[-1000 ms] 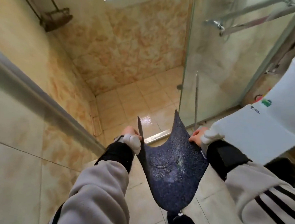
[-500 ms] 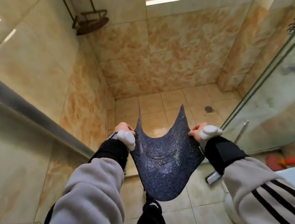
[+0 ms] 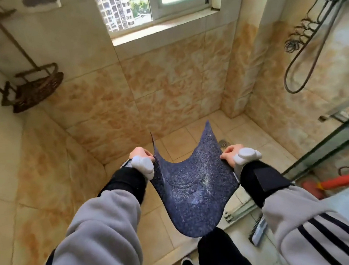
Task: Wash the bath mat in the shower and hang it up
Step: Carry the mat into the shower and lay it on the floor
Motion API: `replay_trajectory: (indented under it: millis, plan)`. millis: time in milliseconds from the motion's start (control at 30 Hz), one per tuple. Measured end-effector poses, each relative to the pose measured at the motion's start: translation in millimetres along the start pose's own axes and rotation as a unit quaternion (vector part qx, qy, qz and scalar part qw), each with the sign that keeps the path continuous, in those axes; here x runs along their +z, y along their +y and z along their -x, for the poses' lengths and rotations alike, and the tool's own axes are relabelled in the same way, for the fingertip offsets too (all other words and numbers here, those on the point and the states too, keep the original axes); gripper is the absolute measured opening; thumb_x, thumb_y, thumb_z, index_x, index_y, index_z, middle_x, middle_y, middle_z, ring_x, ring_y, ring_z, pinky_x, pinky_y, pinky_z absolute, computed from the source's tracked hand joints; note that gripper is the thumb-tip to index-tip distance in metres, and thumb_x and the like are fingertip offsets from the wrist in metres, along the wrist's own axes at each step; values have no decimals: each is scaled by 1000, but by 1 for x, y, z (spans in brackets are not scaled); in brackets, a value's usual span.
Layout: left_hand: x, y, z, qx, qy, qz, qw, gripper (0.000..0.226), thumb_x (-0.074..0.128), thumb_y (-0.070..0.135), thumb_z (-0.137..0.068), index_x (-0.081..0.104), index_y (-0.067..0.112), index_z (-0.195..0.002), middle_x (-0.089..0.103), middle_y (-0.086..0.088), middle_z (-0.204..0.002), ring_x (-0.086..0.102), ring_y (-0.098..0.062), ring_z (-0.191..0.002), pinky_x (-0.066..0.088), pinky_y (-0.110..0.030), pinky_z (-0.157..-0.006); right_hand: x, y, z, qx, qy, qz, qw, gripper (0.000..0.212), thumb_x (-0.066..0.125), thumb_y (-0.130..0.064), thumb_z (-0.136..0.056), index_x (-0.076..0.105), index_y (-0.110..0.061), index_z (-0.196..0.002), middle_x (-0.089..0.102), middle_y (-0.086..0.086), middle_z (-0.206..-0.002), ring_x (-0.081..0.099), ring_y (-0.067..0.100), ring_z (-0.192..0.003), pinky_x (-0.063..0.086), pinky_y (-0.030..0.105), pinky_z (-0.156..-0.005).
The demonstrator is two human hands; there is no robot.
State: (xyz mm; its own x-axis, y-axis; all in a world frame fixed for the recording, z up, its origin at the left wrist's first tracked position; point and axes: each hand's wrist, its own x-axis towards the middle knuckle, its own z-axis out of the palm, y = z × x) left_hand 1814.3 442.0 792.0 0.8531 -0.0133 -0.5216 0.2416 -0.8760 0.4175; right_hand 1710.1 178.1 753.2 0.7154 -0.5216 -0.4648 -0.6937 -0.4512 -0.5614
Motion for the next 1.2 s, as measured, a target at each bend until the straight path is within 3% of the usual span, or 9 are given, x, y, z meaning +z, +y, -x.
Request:
replay_trajectory:
  millis: [133, 267, 333, 433, 567, 700, 900, 1067, 1200]
  plan:
    - [1, 49, -51, 40, -22, -21, 999, 24, 62, 11, -87, 69, 4, -109, 68, -11, -108, 57, -19, -91, 38, -23, -74, -19, -8, -40, 41, 3, -34, 999, 24, 67, -17, -83, 53, -22, -64, 55, 2, -77, 54, 22, -81, 44, 26, -75]
    - [10, 118, -125, 83, -66, -57, 993, 25, 64, 10, -85, 69, 2, -108, 60, -5, -92, 53, -15, -86, 38, -23, -73, -36, -6, -119, 82, 22, -50, 995, 26, 65, -17, -82, 57, -19, -58, 61, 4, -71, 56, 20, -77, 49, 28, -75]
    - [12, 152, -158, 108, -92, -73, 987, 25, 65, 10, -85, 69, 1, -108, 58, -3, -91, 52, -16, -87, 38, -23, -73, -49, -7, -152, 106, 10, -50, 993, 13, 62, -18, -87, 67, -12, -77, 66, 6, -76, 55, 18, -79, 42, 22, -67]
    - [20, 215, -209, 134, -127, -117, 976, 21, 65, 12, -86, 69, 3, -104, 57, -5, -91, 51, -18, -86, 37, -24, -73, -68, -5, -212, 153, 11, -34, 988, 21, 58, -26, -89, 70, -14, -103, 66, 5, -118, 60, 16, -101, 44, 22, -87]
    - [23, 269, -252, 163, -139, -143, 966, 4, 65, 13, -85, 62, 9, -86, 56, -7, -89, 51, -20, -83, 38, -25, -72, -87, -13, -255, 205, -6, -21, 979, 32, 47, -31, -97, 62, -16, -122, 54, -1, -135, 49, 17, -128, 35, 23, -106]
    - [31, 318, -303, 171, -135, -161, 962, 13, 64, 13, -85, 70, 7, -94, 59, -5, -89, 53, -20, -83, 40, -24, -72, -97, -15, -306, 249, -8, -72, 966, 31, 51, -28, -96, 63, -13, -121, 50, 7, -140, 46, 25, -130, 31, 31, -111]
    - [63, 372, -373, 195, -129, -193, 953, 20, 60, 12, -87, 71, 4, -102, 65, -9, -97, 58, -24, -87, 47, -29, -75, -88, 12, -358, 301, 59, -163, 938, 28, 60, -16, -91, 65, -1, -114, 60, 13, -126, 56, 29, -117, 39, 31, -102]
    - [119, 380, -446, 218, -139, -232, 938, 16, 56, 10, -89, 70, 8, -95, 63, -9, -93, 59, -25, -86, 43, -26, -71, -45, 42, -392, 346, 130, -210, 905, 24, 64, -8, -87, 67, 3, -108, 66, 17, -117, 60, 27, -98, 43, 28, -87]
    - [175, 359, -507, 245, -140, -254, 925, 22, 57, 11, -88, 70, 10, -105, 68, -10, -110, 61, -28, -104, 46, -30, -80, 5, 71, -423, 368, 137, -213, 895, 24, 65, -13, -87, 69, -1, -107, 68, 14, -114, 61, 26, -101, 45, 29, -93]
